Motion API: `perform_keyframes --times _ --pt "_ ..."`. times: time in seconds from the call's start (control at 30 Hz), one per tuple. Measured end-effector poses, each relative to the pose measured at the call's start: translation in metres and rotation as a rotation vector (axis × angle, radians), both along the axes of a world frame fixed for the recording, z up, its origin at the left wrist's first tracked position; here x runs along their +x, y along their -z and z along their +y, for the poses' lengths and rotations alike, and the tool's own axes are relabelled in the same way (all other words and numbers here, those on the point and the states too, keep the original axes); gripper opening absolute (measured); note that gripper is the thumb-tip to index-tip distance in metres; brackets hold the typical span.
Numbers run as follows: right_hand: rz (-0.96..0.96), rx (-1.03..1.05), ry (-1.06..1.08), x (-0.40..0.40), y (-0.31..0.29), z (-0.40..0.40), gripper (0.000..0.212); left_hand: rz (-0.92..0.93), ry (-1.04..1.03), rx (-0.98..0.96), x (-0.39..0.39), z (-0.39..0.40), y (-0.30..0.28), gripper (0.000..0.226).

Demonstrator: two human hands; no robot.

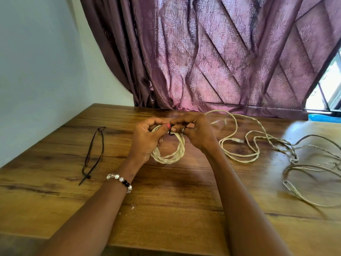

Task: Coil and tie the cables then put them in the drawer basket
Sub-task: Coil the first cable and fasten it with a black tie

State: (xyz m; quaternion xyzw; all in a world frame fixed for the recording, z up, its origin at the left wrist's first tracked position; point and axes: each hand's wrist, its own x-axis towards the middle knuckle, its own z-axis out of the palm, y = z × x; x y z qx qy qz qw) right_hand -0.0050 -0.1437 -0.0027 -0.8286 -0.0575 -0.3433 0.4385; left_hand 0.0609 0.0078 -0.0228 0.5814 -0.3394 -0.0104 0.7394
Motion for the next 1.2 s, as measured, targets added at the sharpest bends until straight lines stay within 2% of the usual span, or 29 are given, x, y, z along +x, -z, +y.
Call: perform_keyframes --times 0.23,0.33,0.4,0.63,0.77,0.87,0.97,1.13,1.2 --pt "0.001 0.01 0.004 0.001 0.0 0.004 0.023 -0.082 0.028 0.081 0.003 -0.006 0.005 0.014" --pt "0.06 0.028 -0.033 -0.001 0.0 0.004 0.026 -0.121 0.026 0.135 0.003 -0.007 0.006 0.014" --pt "0.108 0.066 -0.066 -0.001 0.002 0.006 0.02 -0.181 -0.016 0.163 0.002 -0.007 0.006 0.015" --pt "0.212 0.619 -0.215 -0.005 0.003 0.018 0.014 -0.343 -0.264 0.178 -0.001 -0.008 0.004 0.008" --pt "0.272 0.727 -0.249 -0.005 0.003 0.021 0.012 -0.39 -0.351 0.183 -0.003 -0.012 0.005 0.011" --pt "0.321 0.726 -0.221 -0.005 0.004 0.021 0.019 -0.392 -0.415 0.173 -0.001 -0.012 0.004 0.013" --pt "0.327 0.646 -0.185 -0.006 0.003 0.019 0.015 -0.396 -0.465 0.179 -0.002 -0.012 0.004 0.013" --pt "0.207 0.43 -0.109 -0.007 -0.005 0.03 0.009 -0.464 -0.519 0.202 -0.001 -0.015 0.007 0.012" --pt "0.139 0.414 -0.019 -0.002 -0.005 0.034 0.008 -0.474 -0.543 0.211 -0.002 -0.015 0.006 0.013"
